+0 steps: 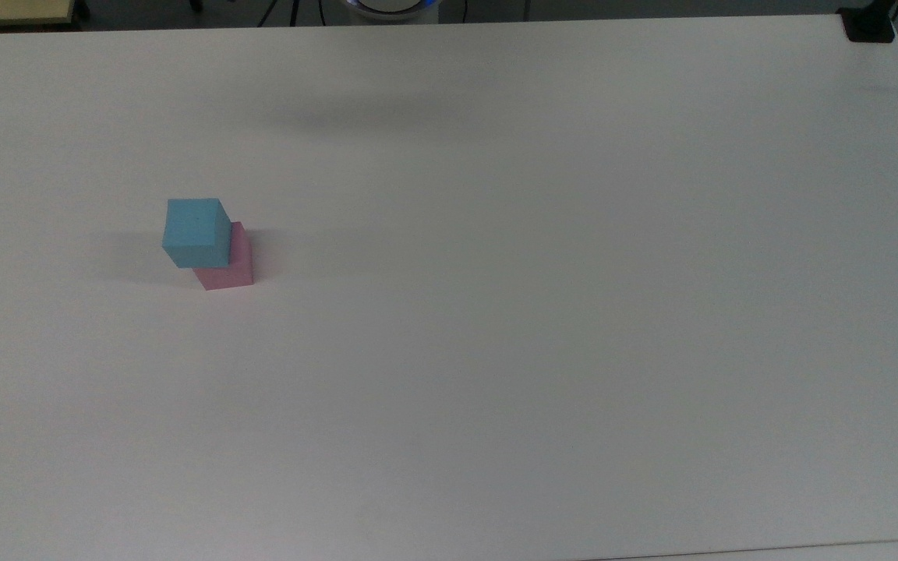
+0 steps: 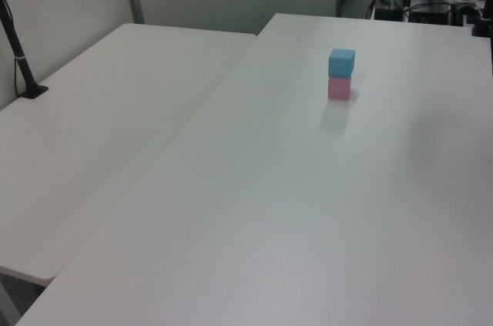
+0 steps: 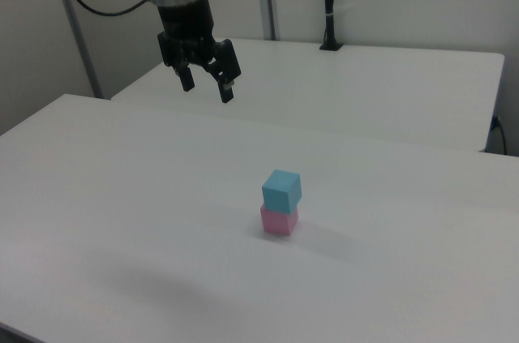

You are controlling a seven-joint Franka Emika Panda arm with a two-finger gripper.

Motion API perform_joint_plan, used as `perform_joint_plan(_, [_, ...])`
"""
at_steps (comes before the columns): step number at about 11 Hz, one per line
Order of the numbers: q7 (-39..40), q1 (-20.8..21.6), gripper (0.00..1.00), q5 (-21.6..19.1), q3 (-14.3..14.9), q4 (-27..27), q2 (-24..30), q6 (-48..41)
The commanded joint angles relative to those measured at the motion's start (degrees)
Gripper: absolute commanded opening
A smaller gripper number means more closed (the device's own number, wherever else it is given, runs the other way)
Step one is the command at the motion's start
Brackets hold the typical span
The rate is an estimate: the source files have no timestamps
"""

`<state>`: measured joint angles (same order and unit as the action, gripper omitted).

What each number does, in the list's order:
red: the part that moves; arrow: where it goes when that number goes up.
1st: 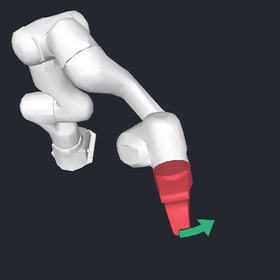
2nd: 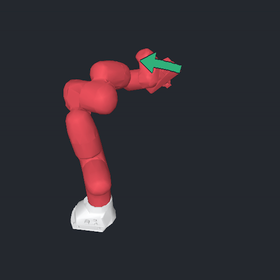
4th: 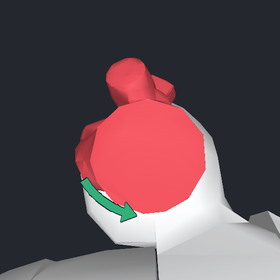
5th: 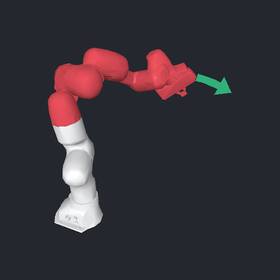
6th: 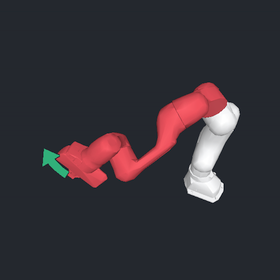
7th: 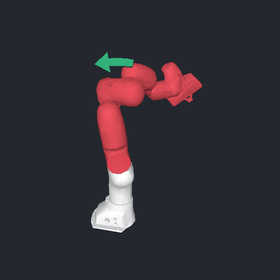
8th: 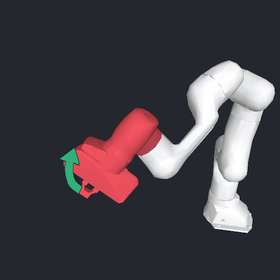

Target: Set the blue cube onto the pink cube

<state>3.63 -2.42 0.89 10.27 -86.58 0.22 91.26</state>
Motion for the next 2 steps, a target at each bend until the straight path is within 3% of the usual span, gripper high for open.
perform_joint_plan(1, [1.29,1.37,1.00,0.69,0.80,-2.01,0.40,1.82])
perform_joint_plan(2, [1.46,1.37,1.00,0.69,0.89,-1.92,0.49,1.38])
